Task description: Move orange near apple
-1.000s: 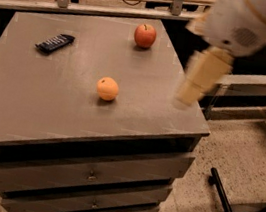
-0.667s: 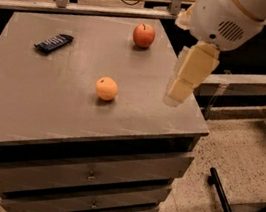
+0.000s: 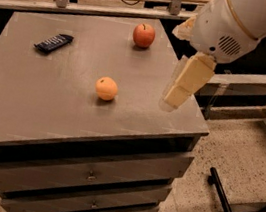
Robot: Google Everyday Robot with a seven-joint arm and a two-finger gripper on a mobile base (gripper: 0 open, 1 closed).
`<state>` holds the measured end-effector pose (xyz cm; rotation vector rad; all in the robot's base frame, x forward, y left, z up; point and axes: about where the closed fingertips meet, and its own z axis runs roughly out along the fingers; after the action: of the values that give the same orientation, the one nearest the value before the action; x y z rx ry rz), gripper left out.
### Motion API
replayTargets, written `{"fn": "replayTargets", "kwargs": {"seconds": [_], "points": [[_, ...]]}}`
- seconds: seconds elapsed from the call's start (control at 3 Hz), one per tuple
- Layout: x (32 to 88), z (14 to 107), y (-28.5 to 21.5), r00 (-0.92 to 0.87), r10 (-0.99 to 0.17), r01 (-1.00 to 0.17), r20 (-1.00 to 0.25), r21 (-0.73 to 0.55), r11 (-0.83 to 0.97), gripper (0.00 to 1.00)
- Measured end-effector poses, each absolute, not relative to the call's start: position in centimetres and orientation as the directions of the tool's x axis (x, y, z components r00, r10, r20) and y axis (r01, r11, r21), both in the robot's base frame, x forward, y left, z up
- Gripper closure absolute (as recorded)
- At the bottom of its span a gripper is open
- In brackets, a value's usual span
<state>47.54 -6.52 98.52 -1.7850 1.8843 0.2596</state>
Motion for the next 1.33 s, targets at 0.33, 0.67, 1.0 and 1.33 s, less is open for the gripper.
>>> {"fn": "replayTargets", "kwargs": {"seconds": [0.33, 0.67, 1.0, 1.33], "points": [[49.5, 94.3, -3.4, 0.008, -0.749, -0.985, -0.663, -0.133, 0.107, 0.00], [51.5, 91.3, -0.2, -0.007, -0.626, -0.993, -0.779, -0.070, 0.098, 0.00], [53.3, 90.1, 2.0, -0.002, -0.527, -0.995, -0.850, -0.051, 0.087, 0.00], [54.1, 89.4, 3.3, -0.003, -0.457, -0.997, -0.889, -0.034, 0.072, 0.00]]}}
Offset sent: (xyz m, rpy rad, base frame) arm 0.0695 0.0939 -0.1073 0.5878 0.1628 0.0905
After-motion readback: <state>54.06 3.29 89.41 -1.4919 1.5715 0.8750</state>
